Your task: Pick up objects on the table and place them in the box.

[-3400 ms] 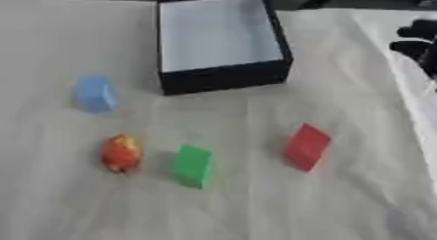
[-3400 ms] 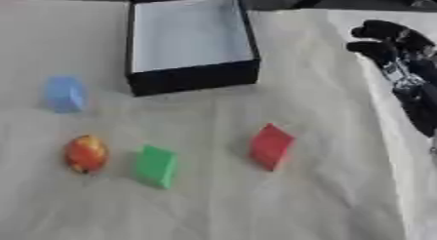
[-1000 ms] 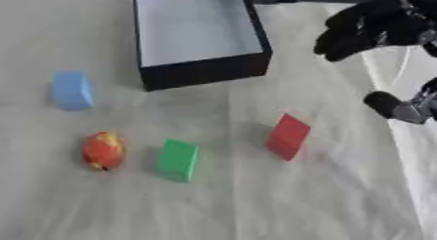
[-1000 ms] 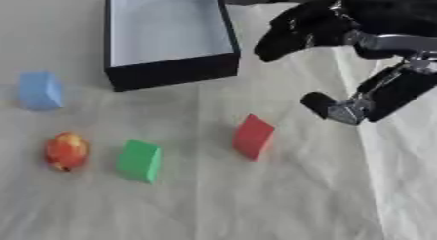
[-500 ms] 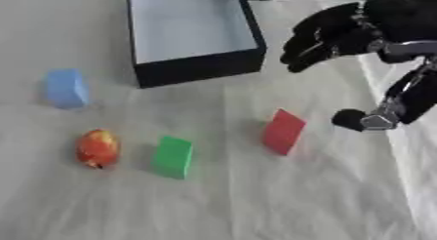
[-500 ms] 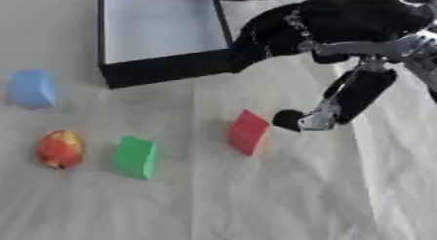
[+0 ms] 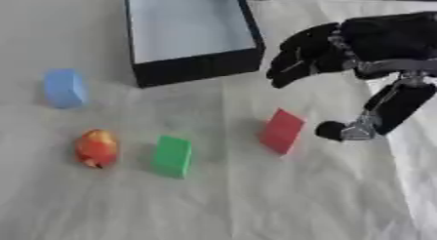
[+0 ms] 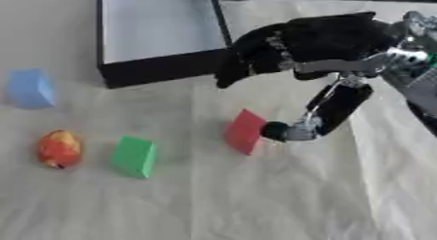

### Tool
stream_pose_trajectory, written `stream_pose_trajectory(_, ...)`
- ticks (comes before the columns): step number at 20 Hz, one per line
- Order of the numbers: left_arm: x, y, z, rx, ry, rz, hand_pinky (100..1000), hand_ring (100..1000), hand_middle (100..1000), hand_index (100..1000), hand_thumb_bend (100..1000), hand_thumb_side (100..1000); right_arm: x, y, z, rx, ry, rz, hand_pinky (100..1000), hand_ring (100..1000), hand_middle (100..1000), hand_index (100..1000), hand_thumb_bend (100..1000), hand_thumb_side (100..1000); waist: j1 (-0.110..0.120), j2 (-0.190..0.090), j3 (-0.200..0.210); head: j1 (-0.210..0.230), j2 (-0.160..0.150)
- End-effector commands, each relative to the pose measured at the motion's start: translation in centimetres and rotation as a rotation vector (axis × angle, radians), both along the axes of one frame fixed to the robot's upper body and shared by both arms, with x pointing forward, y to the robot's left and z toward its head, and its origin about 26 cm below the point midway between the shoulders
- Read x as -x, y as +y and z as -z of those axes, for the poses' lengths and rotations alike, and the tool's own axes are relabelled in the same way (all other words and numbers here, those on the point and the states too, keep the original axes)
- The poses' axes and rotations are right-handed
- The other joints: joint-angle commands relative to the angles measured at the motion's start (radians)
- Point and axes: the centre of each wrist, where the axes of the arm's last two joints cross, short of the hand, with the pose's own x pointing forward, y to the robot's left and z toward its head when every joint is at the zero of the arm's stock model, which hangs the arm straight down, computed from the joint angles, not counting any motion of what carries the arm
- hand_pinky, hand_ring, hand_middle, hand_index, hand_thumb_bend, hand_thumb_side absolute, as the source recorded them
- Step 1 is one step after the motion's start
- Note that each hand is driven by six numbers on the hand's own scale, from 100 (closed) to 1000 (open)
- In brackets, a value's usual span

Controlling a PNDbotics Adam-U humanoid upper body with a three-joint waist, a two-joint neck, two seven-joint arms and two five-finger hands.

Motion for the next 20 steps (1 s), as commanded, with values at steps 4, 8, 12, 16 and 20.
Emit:
stream_pose_trajectory(4,0.2,0.8,-0.9,-0.042,-0.017,-0.014,936,931,678,800,100,602,-0.2,0.4,-0.5,0.398,-0.131,-0.211,919,888,865,924,304,527,-0.01,-0.039,-0.004,0.005,0.004)
stream_pose_trajectory(8,0.2,0.8,-0.8,-0.043,-0.015,-0.014,936,931,678,800,100,602,-0.6,1.0,-0.5,0.409,-0.155,-0.207,909,890,866,924,356,581,-0.009,-0.04,-0.005,0.004,0.004)
stream_pose_trajectory(12,0.2,0.8,-0.8,-0.042,-0.014,-0.013,936,931,677,800,100,603,-0.8,1.4,-0.4,0.432,-0.175,-0.195,902,894,868,924,411,630,-0.009,-0.039,-0.004,0.001,0.003)
stream_pose_trajectory(16,0.2,0.8,-0.8,-0.043,-0.013,-0.013,937,931,677,800,100,602,-1.0,1.5,-0.5,0.461,-0.199,-0.171,895,899,868,920,453,695,-0.008,-0.038,-0.004,-0.007,0.003)
stream_pose_trajectory(20,0.2,0.7,-0.7,-0.043,-0.014,-0.012,937,931,675,800,100,602,-1.1,1.6,-0.2,0.482,-0.2,-0.162,896,899,866,914,452,701,-0.007,-0.037,-0.004,-0.016,0.006)
